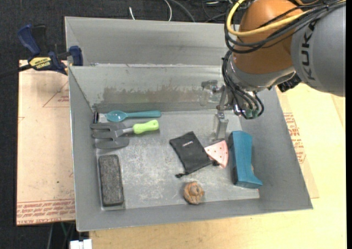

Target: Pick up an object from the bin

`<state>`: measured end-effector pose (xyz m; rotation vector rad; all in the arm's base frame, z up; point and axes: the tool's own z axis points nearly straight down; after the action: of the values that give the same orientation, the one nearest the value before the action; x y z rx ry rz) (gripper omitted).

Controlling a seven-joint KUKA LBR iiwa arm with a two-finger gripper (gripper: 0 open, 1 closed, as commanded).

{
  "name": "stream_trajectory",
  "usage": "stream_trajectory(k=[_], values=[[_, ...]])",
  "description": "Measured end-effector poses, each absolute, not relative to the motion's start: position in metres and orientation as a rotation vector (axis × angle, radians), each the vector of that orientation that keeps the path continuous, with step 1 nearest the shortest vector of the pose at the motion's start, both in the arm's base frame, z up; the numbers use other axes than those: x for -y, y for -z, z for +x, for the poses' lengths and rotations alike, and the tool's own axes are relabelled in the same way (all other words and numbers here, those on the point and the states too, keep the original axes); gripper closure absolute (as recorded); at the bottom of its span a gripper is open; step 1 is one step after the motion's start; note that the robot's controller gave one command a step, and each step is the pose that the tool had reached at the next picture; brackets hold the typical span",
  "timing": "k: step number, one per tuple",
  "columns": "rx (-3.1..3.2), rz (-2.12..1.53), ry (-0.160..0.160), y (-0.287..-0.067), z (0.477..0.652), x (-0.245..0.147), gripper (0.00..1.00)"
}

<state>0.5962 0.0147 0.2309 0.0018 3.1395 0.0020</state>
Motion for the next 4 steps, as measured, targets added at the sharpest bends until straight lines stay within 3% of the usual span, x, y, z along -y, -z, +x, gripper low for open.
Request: stream_trajectory(k=[1, 2, 3, 4], values=[[-3.139, 0.001, -0.002, -0.231, 0.596, -0.014, 0.0], [-3.138, 0.026, -0.003, -0.279, 0.579, 0.053, 0.0], [-3.136, 0.067, -0.001, -0.296, 0.572, 0.089, 0.0], [-3.123, 0.219, -0.003, -0.238, 0.553, 0.063, 0.0]])
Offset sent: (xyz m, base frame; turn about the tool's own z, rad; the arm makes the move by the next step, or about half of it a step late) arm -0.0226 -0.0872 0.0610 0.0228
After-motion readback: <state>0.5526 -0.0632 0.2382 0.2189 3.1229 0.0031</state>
